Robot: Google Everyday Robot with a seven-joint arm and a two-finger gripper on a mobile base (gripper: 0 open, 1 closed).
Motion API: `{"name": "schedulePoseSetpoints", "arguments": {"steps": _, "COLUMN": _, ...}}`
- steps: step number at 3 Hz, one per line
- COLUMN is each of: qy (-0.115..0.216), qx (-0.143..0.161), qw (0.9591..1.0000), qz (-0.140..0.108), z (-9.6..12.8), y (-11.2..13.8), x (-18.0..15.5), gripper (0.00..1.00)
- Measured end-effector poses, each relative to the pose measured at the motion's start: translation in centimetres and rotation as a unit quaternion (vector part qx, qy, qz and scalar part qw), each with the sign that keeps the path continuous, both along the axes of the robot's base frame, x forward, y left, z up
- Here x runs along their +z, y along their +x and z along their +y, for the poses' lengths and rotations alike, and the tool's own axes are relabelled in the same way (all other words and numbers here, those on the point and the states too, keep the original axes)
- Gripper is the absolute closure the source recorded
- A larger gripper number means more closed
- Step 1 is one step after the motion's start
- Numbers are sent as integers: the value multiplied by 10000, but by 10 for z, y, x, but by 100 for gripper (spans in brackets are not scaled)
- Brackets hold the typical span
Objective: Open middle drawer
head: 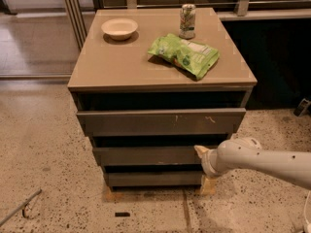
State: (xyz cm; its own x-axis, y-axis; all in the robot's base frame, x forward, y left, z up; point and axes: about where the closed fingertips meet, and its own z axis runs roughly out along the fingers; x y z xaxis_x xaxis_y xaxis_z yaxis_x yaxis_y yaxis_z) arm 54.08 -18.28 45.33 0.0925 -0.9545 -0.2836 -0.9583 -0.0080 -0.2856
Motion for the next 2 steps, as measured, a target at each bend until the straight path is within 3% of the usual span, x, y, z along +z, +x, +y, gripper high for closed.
{"name": "schedulePoseSetpoints", "arguments": {"steps": 2, "qy": 158, "qx": -34, "qw": 9998, "qz": -147, "z": 1, "y": 38, "x": -31, "gripper": 0}}
